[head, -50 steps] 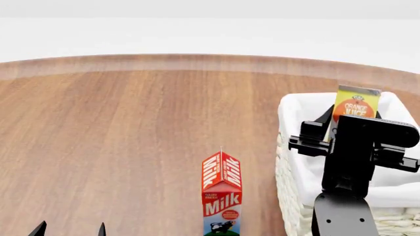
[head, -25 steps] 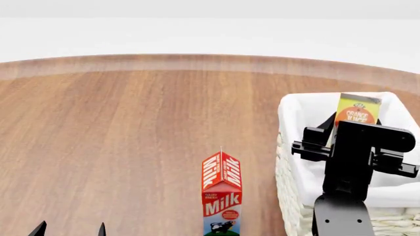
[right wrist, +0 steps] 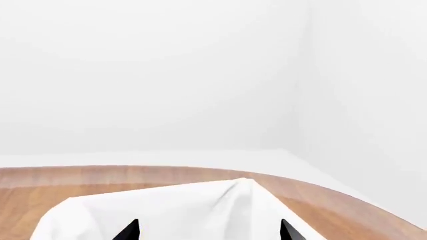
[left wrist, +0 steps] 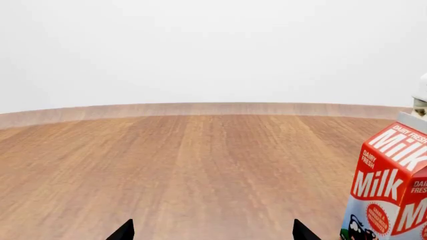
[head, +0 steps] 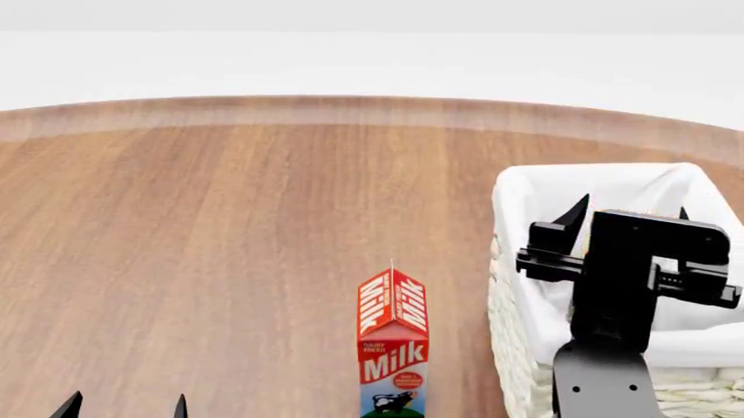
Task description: Pick up the orange juice, and put it in the basket.
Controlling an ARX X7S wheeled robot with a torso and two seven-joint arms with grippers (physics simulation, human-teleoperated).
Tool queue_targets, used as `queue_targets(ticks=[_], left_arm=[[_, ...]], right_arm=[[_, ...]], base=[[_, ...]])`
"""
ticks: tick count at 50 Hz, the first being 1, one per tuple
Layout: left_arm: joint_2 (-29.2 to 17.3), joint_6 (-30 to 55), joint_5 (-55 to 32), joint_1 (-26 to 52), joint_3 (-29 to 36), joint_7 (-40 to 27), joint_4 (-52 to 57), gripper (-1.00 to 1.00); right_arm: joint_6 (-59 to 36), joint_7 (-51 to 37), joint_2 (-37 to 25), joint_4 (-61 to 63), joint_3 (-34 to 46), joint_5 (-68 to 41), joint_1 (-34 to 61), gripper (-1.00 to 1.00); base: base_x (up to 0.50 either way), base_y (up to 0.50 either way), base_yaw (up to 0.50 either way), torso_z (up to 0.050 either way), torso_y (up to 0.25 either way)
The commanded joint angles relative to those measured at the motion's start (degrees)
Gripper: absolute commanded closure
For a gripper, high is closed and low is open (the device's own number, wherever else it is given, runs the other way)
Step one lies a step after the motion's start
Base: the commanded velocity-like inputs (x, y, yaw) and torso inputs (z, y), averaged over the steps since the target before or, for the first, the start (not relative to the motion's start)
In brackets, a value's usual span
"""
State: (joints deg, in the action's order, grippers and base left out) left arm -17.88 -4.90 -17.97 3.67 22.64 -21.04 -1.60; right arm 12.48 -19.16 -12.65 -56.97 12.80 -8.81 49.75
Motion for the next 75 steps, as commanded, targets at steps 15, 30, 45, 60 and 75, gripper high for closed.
queue_targets(ticks=[15,30,45,60,75], left_arm=[[-0.21,-0.12,-0.21,0.09,0.31,-0.25,-0.04,-1.00],[-0.33,-0.19,-0.33,0.15,0.49,-0.40,-0.06,-1.00],[-0.44,-0.26,-0.45,0.20,0.66,-0.54,-0.08,-1.00],[-0.56,-0.32,-0.57,0.26,0.84,-0.67,-0.10,-1.00],[-0.67,-0.39,-0.68,0.31,1.01,-0.81,-0.12,-1.00]], right_arm=[[-9.16,0.80,-1.53,21.93,1.52,-0.59,-7.41,-1.00],[-11.49,0.63,-2.67,28.83,1.21,-1.74,-8.97,-1.00],[-15.20,-0.15,-4.40,40.16,0.21,-4.13,-13.19,-1.00],[-18.94,-0.44,-6.17,53.00,0.48,-6.16,-17.44,-1.00],[-21.15,-0.84,-7.81,61.20,0.56,-7.43,-20.40,-1.00]], base=[[0.00,0.00,0.00,0.000,0.000],[0.00,0.00,0.00,0.000,0.000],[0.00,0.00,0.00,0.000,0.000],[0.00,0.00,0.00,0.000,0.000],[0.00,0.00,0.00,0.000,0.000]])
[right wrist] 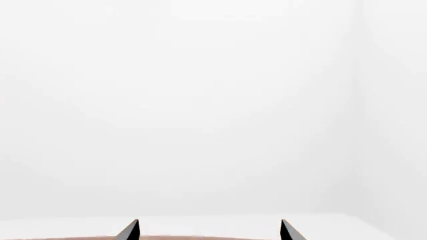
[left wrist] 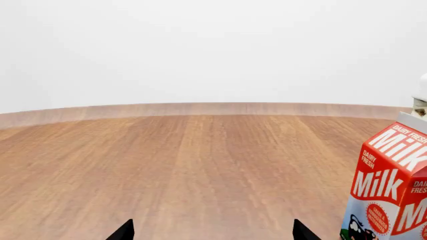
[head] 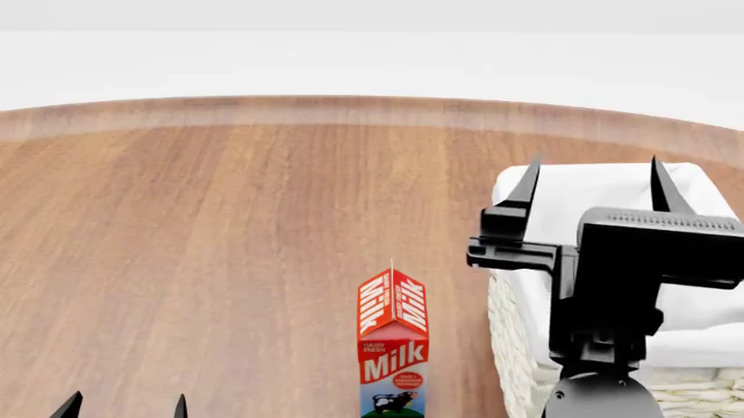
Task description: Pick up the orange juice, and put it in the basket.
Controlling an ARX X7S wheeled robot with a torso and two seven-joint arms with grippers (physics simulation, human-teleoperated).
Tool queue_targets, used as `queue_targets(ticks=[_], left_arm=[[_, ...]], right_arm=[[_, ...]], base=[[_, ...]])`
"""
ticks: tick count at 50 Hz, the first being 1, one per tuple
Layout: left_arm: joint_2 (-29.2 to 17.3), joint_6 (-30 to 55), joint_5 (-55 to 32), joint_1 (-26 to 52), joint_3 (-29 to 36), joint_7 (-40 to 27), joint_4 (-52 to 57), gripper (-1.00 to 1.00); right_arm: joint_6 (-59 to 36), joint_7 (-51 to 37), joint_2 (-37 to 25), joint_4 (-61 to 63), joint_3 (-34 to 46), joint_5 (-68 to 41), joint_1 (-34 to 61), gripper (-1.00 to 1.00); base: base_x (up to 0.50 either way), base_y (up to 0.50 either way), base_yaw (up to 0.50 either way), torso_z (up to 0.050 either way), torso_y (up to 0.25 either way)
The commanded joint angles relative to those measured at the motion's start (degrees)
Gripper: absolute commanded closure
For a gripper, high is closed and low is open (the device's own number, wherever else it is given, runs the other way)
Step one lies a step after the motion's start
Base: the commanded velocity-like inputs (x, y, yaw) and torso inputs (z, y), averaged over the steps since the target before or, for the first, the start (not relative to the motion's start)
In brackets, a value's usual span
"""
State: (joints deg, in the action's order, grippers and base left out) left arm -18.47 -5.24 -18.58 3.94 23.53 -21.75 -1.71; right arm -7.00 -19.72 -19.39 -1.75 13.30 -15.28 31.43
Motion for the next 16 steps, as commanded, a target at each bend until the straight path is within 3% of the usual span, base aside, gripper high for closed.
queue_targets(ticks=[1,16], left_arm=[[-0.09,-0.05,-0.09,0.04,0.13,-0.10,-0.02,-1.00],[-0.19,-0.12,-0.20,0.09,0.30,-0.24,-0.04,-1.00]], right_arm=[[-2.04,-0.38,-1.25,6.95,0.06,-1.10,-2.34,-1.00],[-3.10,-1.22,-2.37,13.02,0.59,-1.07,-4.74,-1.00]], base=[[0.00,0.00,0.00,0.000,0.000],[0.00,0.00,0.00,0.000,0.000]])
